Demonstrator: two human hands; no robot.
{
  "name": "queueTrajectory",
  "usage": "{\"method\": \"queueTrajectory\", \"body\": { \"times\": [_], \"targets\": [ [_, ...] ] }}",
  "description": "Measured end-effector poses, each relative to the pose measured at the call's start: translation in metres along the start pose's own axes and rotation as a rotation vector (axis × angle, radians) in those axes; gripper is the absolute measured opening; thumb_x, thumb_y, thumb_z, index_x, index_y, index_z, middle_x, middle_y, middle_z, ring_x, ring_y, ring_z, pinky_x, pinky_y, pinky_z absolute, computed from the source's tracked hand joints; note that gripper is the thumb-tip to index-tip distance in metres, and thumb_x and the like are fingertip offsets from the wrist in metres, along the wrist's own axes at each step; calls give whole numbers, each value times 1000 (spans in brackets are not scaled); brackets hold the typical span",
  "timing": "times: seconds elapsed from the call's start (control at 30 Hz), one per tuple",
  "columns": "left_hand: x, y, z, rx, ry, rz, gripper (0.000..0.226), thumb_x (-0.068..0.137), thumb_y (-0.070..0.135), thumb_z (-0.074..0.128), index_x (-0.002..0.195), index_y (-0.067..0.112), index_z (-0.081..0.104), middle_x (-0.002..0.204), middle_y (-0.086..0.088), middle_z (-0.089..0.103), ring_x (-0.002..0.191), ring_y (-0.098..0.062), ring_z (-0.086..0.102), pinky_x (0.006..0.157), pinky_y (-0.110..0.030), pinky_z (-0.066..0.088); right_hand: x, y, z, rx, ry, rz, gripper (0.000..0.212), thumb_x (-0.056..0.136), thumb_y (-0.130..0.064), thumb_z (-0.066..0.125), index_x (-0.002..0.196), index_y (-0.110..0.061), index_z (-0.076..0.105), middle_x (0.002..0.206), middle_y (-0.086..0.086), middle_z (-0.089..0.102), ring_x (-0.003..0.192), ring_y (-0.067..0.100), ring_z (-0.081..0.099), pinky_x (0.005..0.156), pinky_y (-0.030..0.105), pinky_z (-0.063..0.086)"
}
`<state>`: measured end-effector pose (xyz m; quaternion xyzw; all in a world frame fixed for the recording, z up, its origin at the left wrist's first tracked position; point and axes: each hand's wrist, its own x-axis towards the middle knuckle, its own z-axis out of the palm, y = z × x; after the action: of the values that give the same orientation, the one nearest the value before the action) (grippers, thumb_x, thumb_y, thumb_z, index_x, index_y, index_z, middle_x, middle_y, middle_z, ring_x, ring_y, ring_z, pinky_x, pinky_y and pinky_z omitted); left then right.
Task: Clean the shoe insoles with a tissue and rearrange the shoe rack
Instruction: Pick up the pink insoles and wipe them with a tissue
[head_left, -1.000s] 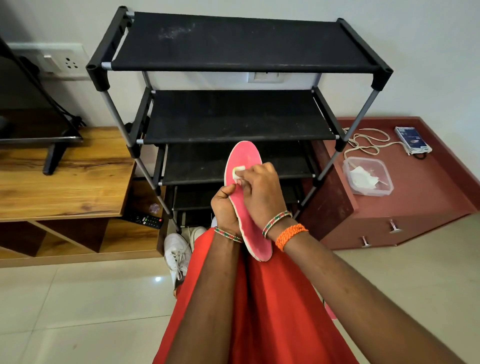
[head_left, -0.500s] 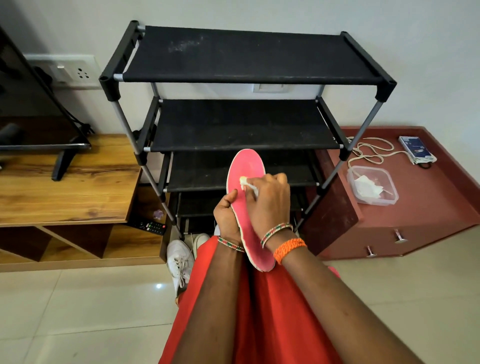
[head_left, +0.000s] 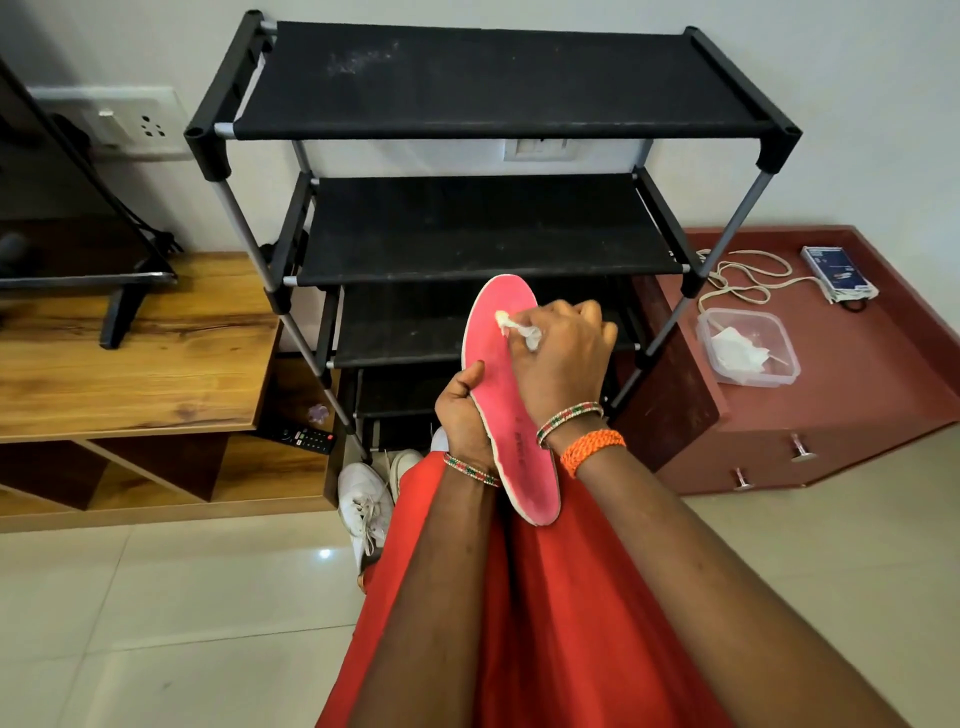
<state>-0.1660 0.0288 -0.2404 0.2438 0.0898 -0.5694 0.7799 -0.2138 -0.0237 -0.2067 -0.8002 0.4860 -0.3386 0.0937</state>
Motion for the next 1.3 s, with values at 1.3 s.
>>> {"method": "queueTrajectory", "body": {
  "times": [1.3],
  "targets": [
    [0,-4,-1,128,-36,-72,42,97,33,32,108,2,59,88,-12,71,77,-23,69,80,-34,51,-15,26,2,404,-42,74,17,77,7,57,84,-5,67,84,10,66,76,18,60,66,24,46]
  ]
}}
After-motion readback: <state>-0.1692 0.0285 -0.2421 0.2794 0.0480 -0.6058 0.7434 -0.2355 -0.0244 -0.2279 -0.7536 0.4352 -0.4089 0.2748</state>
